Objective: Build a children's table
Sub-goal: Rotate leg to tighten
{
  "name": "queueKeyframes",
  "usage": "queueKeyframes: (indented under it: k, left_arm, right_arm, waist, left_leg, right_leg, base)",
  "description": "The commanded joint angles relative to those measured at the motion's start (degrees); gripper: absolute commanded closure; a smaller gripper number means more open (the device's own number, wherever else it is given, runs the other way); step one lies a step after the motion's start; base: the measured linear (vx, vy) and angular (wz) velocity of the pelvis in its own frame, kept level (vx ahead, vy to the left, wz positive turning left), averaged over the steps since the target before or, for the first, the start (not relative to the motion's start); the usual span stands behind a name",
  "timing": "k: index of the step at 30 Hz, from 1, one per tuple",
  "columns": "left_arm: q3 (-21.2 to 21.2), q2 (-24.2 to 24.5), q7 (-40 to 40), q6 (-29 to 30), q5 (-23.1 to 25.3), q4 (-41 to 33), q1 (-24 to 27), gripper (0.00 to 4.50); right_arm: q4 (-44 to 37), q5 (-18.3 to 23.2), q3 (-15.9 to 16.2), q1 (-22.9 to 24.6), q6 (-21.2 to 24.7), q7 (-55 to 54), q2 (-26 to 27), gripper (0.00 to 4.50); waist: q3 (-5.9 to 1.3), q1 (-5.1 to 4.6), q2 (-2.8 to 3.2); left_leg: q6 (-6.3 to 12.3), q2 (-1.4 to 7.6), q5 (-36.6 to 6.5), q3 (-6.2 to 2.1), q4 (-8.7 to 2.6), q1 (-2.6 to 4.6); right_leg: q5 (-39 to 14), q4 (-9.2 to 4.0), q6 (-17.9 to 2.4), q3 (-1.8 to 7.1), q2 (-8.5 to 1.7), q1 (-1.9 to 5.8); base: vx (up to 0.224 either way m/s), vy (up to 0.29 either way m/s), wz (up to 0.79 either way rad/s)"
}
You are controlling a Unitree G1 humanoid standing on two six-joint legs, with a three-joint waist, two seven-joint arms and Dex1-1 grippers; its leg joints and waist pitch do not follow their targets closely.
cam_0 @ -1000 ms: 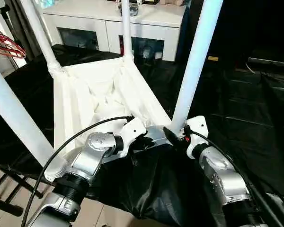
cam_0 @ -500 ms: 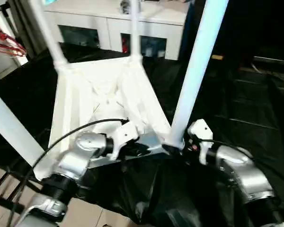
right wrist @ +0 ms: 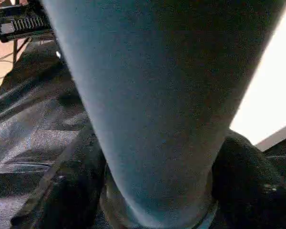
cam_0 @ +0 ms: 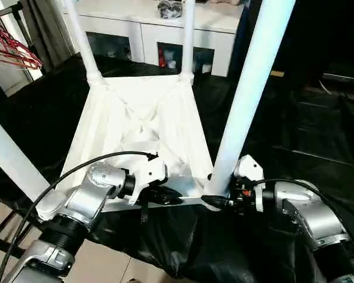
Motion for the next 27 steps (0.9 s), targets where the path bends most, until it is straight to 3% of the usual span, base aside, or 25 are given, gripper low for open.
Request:
queueKeyframes:
  k: [1, 7, 9, 13, 16, 19, 21, 24, 25, 27]
  left_arm:
    - [-1.3, -1.1, -0.1, -1.0, -0.3, -1.9, -0.7, 4.5]
    - [0.6, -4.3, 8.8, -1.7, 1.2, -0.7, -0.7, 4.5]
    - [0.9, -4.8, 10.1, -1.4, 1.5, -0.5, -0.8, 4.5]
    - [1.4, -9.9, 20.1, 2.0, 3.5, -0.2, -0.7, 4.5]
    - [1.8, -13.9, 26.8, 3.7, 4.8, 1.0, -1.3, 4.5]
    - [1.8, -14.9, 28.0, 4.0, 5.0, 1.2, -1.4, 4.5]
    - [1.0, -16.5, 29.2, 4.1, 5.7, 1.3, -1.5, 4.5]
    - [0.6, -16.7, 28.9, 3.8, 5.8, 1.2, -1.6, 4.5]
    - [0.6, -16.6, 28.6, 3.8, 5.8, 1.1, -1.6, 4.5]
    - [0.6, -15.7, 27.4, 3.4, 5.6, 0.7, -1.6, 4.5]
  right_arm:
    - [-0.4, 0.3, 2.6, 1.6, 1.2, 1.3, 0.9, 1.69]
    - [-0.3, 0.4, 0.6, 3.0, 2.1, -5.6, 4.5, 1.88]
    - [0.2, 0.1, 0.1, 3.0, 1.9, -7.4, 5.4, 1.88]
    - [5.9, -4.3, -2.7, 2.2, 0.5, -25.5, 13.6, 1.89]
    - [8.1, -5.4, -4.3, 1.4, 1.6, -34.8, 18.9, 1.89]
    - [8.6, -5.7, -4.6, 1.0, 2.0, -37.1, 20.3, 1.89]
    - [10.3, -6.9, -4.4, -0.6, 0.8, -41.5, 23.7, 1.89]
    - [10.5, -7.8, -3.8, -1.0, -1.0, -42.1, 24.5, 1.89]
    - [10.3, -7.4, -3.7, -0.9, -1.3, -41.1, 24.6, 1.19]
    - [9.7, -5.8, -4.6, -0.8, -0.9, -39.6, 24.6, 1.19]
  waist:
    - [-3.27, 0.0, -0.15]
    - [-2.97, 0.05, -0.28]
    - [-2.76, -0.17, -0.29]
    - [-2.37, -1.34, -0.42]
    - [-2.28, -2.26, -0.45]
    - [-2.12, -2.49, -0.55]
    - [-2.06, -2.67, -0.48]
    - [-2.24, -3.4, -0.1]
    - [-2.35, -3.58, -0.06]
    - [-2.31, -3.55, -0.16]
  left_leg:
    - [2.53, 3.04, -14.1, -1.21, -4.19, 0.74]
    - [1.44, 3.05, -17.3, -1.26, -4.4, 1.19]
    - [0.55, 2.94, -19.3, -1.44, -4.55, 1.17]
    - [-1.45, 2.67, -22.9, -2.13, -4.93, 1.0]
    - [-1.42, 2.43, -25.1, -2.38, -4.72, 1.19]
    - [-0.75, 2.05, -26.2, -2.49, -4.51, 1.36]
    - [-0.79, 2.01, -26.9, -2.64, -4.53, 1.37]
    - [-1.1, 2.1, -28.5, -3.25, -4.98, 1.03]
    - [-0.89, 2.19, -29.0, -3.31, -5.1, 1.12]
    - [-0.47, 2.21, -28.8, -3.22, -5.26, 0.96]
  right_leg:
    - [-12.4, -3.22, -13.9, 2.37, -3.11, 2.45]
    - [-17.9, -3.96, -12.7, 2.42, -3.16, 2.05]
    - [-22.3, -4.43, -11.3, 2.39, -3.34, 1.9]
    - [-31.4, -5.28, -7.5, 1.91, -3.47, 1.6]
    - [-35.3, -6.08, -5.2, 1.66, -3.42, 1.1]
    - [-39.6, -6.94, -3.1, 1.35, -3.45, 0.75]
    - [-40.4, -7.13, -2.6, 1.18, -3.39, 0.5]
    - [-38.2, -7.01, -2.6, 0.86, -3.34, 0.99]
    - [-36.1, -6.93, -3.3, 0.93, -3.28, 0.99]
    - [-33.9, -6.73, -4.4, 1.2, -3.23, 1.02]
  base:
    - [0.0, 0.0, 0.0]
    - [0.0, 0.0, 0.0]
    - [0.0, 0.0, 0.0]
    - [-0.016, 0.001, -0.02]
    - [0.0, 0.0, 0.0]
    - [0.0, 0.0, 0.0]
    - [0.0, 0.0, 0.0]
    - [0.0, 0.0, 0.0]
    - [0.0, 0.0, 0.0]
    - [0.0, 0.0, 0.0]
